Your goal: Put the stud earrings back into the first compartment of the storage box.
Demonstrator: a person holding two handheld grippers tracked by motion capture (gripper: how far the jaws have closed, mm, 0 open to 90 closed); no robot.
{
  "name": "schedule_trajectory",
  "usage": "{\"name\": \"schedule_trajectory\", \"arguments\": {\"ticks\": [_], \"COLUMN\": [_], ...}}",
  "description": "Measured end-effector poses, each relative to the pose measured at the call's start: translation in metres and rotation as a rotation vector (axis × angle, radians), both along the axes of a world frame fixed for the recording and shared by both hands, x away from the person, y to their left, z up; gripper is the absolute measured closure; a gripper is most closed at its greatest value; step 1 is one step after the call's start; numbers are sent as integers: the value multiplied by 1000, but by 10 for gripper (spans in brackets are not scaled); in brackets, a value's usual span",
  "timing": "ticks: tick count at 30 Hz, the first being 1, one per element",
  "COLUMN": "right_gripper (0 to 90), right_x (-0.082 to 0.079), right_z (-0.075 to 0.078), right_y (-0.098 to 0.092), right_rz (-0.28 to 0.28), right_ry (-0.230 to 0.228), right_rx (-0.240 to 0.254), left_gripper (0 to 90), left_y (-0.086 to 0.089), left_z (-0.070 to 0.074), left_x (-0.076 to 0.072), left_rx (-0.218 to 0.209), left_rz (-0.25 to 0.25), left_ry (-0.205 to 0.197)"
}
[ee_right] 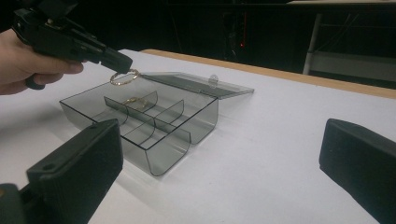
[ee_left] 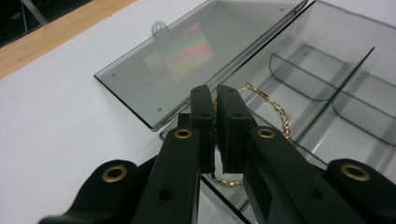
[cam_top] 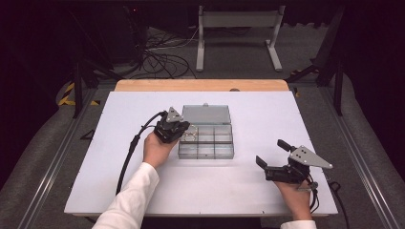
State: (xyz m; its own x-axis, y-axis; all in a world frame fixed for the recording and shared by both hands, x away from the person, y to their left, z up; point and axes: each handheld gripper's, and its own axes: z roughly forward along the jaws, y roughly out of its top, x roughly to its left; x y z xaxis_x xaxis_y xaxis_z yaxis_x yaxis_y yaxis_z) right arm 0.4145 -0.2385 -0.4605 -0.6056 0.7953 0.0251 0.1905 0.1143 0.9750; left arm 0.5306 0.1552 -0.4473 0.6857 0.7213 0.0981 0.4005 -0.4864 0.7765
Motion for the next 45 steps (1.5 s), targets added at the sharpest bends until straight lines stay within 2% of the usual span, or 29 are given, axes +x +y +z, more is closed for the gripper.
{"name": "schedule_trajectory", "arguments": {"ticks": [3, 8, 11, 17, 19, 20, 22, 25, 29, 32, 40, 45], "right_gripper": [0, 0, 0, 0, 0, 0, 0, 0, 0, 0, 1, 1], "right_x": [0, 0, 0, 0, 0, 0, -1, -1, 0, 0, 0, 1], "right_z": [0, 0, 0, 0, 0, 0, 0, 0, 0, 0, 0, -1], "right_y": [0, 0, 0, 0, 0, 0, 0, 0, 0, 0, 0, 1], "right_rz": [1, 1, 2, 3, 4, 3, 3, 2, 2, 0, -3, -20], "right_ry": [1, 1, 0, 0, -1, -1, -1, 1, -3, -2, 5, 13], "right_rx": [0, 1, -1, 0, 1, 1, 3, 6, -1, 0, 3, -1], "left_gripper": [861, 859, 857, 844, 767, 702, 656, 556, 420, 344, 165, 100], "left_y": [-1, -2, -2, -5, -5, -5, -4, -4, 0, 2, 5, 6], "left_z": [-2, -4, -6, -8, -7, -6, -5, -2, 1, 3, 9, 14], "left_x": [1, 2, 3, 2, 2, 2, 1, 0, 1, 1, -4, -9], "left_rx": [27, 43, 46, 60, 54, 36, 26, -16, -91, -116, -139, -156], "left_rz": [1, 4, 3, 2, 8, 9, -10, -25, -29, -31, -46, -71], "left_ry": [-1, -5, 9, 1, -10, -7, -12, -9, 0, -4, -29, -44]}}
